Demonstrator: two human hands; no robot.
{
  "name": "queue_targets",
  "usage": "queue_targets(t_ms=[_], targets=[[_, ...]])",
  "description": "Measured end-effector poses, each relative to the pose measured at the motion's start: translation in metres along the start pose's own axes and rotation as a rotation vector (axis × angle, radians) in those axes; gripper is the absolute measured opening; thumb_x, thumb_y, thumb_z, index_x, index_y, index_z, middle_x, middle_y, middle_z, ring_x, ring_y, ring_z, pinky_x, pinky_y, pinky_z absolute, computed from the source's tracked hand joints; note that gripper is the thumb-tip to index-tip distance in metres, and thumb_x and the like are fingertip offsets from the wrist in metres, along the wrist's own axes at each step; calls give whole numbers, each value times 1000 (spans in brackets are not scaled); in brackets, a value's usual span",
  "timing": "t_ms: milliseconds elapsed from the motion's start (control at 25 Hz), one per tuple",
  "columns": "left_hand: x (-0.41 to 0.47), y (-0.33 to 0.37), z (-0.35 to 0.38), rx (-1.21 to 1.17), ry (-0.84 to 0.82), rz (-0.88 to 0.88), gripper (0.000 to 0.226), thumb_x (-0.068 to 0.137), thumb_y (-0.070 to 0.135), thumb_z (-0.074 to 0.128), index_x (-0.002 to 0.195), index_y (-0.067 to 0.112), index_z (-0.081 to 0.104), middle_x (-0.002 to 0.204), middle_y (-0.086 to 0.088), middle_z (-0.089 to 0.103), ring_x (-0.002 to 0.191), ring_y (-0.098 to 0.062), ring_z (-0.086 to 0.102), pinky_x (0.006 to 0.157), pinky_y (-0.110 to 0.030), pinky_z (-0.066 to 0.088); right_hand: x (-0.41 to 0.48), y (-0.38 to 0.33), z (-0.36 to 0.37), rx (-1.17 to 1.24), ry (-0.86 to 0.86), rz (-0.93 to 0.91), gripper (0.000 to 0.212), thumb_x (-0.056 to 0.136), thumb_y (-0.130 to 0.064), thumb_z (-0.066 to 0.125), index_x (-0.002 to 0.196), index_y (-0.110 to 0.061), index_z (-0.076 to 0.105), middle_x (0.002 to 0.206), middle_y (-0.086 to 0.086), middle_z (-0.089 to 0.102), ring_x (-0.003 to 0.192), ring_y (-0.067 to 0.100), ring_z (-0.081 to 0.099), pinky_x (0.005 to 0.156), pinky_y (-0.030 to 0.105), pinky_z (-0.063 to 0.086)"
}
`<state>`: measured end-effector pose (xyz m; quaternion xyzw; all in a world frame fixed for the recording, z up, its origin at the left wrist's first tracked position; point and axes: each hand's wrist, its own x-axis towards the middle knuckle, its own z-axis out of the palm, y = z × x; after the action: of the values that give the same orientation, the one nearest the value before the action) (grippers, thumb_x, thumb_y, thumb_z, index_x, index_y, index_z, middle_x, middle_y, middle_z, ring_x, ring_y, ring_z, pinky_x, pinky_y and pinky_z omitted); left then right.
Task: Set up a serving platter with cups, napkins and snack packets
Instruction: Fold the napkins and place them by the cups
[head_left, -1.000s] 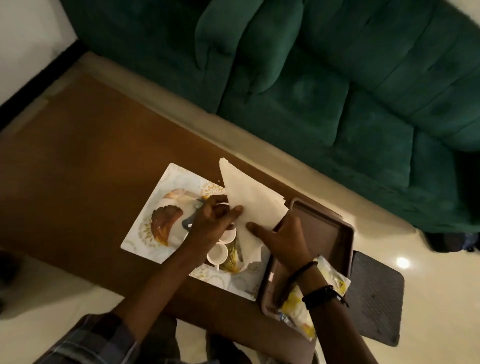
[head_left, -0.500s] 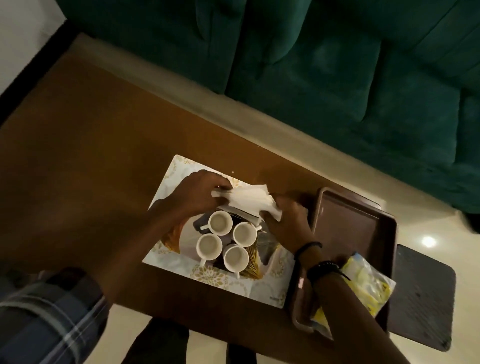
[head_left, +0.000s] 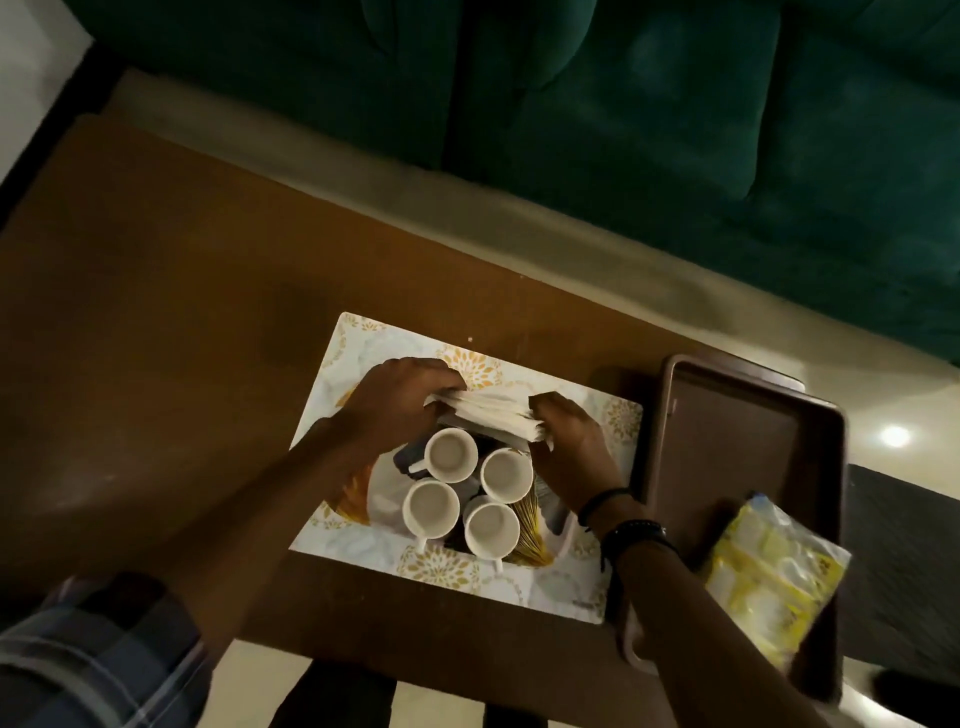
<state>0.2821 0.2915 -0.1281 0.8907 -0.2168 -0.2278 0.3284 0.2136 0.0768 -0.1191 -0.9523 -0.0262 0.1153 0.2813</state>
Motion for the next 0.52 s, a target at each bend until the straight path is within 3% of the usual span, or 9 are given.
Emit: queue_targets(t_ms=[120, 280, 400, 520], targets=[[-7, 0, -1, -31, -4, 50, 26, 75, 16, 66, 101, 18, 67, 104, -1, 70, 95, -21, 64, 81, -38, 54, -5, 4, 1, 69, -17, -27, 50, 60, 7, 67, 108, -2, 64, 100, 15, 62, 86, 33, 63, 71, 31, 51], [-17, 3, 6, 51, -51, 132, 31, 75, 7, 63, 104, 16, 62, 108, -4, 69, 98, -25, 63, 80, -29, 46, -13, 3, 8, 20, -121, -75, 49, 66, -6, 76, 114, -9, 67, 107, 14, 61, 91, 33, 64, 74, 44, 56], [-17, 1, 12, 107, -75, 154, 43, 78, -1, 61, 119, 12, 62, 122, -9, 65, 111, -29, 61, 89, -36, 49, -10, 5, 11, -47, -152, -64, 50, 69, -2, 68, 119, -11, 65, 118, 13, 62, 101, 37, 61, 81, 51, 52], [-17, -4, 16, 161, -74, 181, 43, 78, -4, 60, 119, 10, 64, 121, -11, 66, 111, -32, 62, 88, -40, 51, -8, 5, 11, -86, -171, -53, 55, 73, -16, 48, 127, -13, 60, 120, 11, 62, 103, 35, 57, 84, 50, 51]])
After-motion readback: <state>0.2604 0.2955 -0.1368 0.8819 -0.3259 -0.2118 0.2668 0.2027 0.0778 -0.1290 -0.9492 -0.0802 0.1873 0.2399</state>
